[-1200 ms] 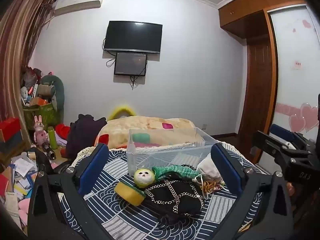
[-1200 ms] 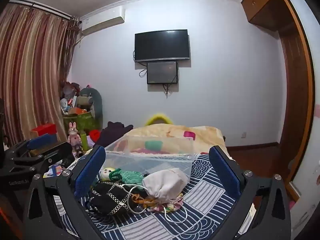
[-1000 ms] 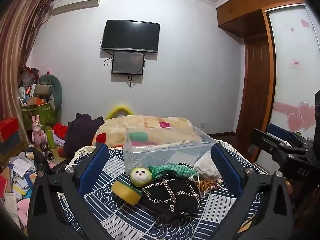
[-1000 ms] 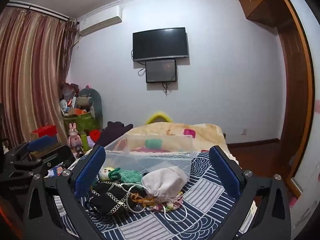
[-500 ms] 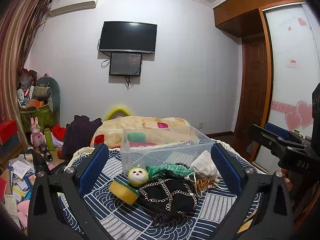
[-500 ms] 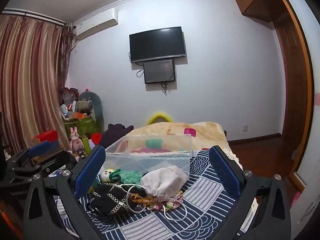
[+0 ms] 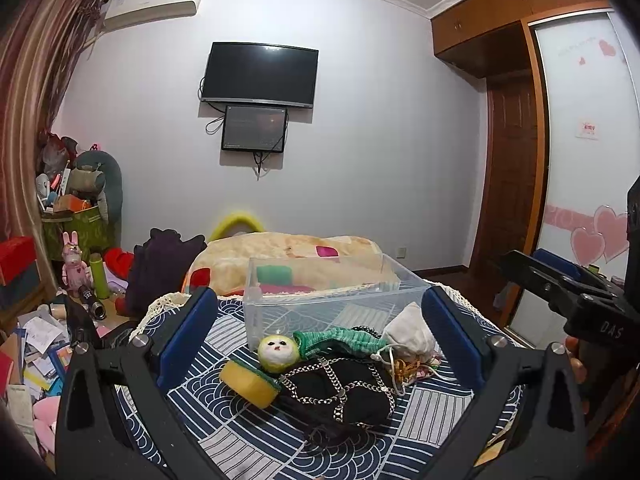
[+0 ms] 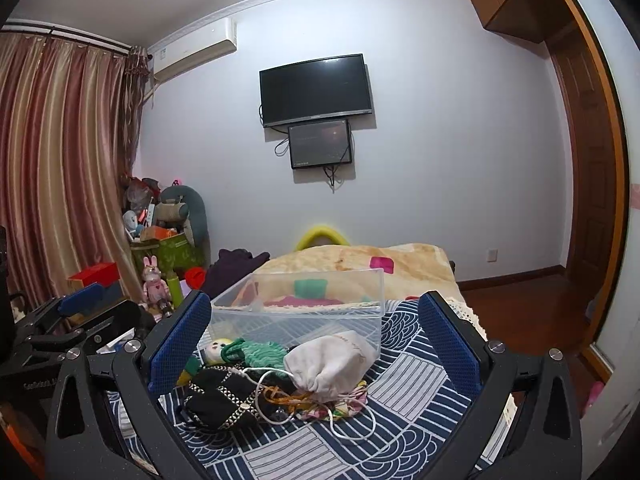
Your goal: Organize soft objects
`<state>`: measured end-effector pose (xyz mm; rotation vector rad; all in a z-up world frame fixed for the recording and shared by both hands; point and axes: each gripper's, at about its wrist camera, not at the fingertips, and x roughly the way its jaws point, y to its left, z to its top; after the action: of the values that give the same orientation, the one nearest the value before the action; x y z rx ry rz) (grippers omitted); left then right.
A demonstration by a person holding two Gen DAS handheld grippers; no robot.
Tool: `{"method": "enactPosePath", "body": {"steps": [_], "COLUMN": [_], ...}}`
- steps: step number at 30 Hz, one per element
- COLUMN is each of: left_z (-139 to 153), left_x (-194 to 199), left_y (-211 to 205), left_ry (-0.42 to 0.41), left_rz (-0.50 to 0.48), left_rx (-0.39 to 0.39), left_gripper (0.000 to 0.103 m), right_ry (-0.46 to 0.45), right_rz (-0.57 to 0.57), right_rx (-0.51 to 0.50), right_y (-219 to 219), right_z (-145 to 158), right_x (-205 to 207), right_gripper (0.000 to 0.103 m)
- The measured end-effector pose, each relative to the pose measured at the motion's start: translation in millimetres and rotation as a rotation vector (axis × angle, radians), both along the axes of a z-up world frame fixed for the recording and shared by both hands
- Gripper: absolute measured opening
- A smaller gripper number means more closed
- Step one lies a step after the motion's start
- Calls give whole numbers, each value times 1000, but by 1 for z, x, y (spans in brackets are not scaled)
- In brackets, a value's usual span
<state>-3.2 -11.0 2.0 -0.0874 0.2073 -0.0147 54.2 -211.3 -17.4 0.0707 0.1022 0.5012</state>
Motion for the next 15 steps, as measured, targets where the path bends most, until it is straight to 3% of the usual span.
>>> {"method": "enactPosePath", "body": {"steps": [15], "left_z": [-2], "left_x": [-3], "left_y": [-2], "left_ry": [-14], "left_rz": [1], "left_rx": [10], "left_gripper": [103], "right_ry": [-7], "right_rz": [10], "right_rx": [-3], "right_y": [0], "right_z": [-1], "right_x": [-1], "right_gripper": [103]}}
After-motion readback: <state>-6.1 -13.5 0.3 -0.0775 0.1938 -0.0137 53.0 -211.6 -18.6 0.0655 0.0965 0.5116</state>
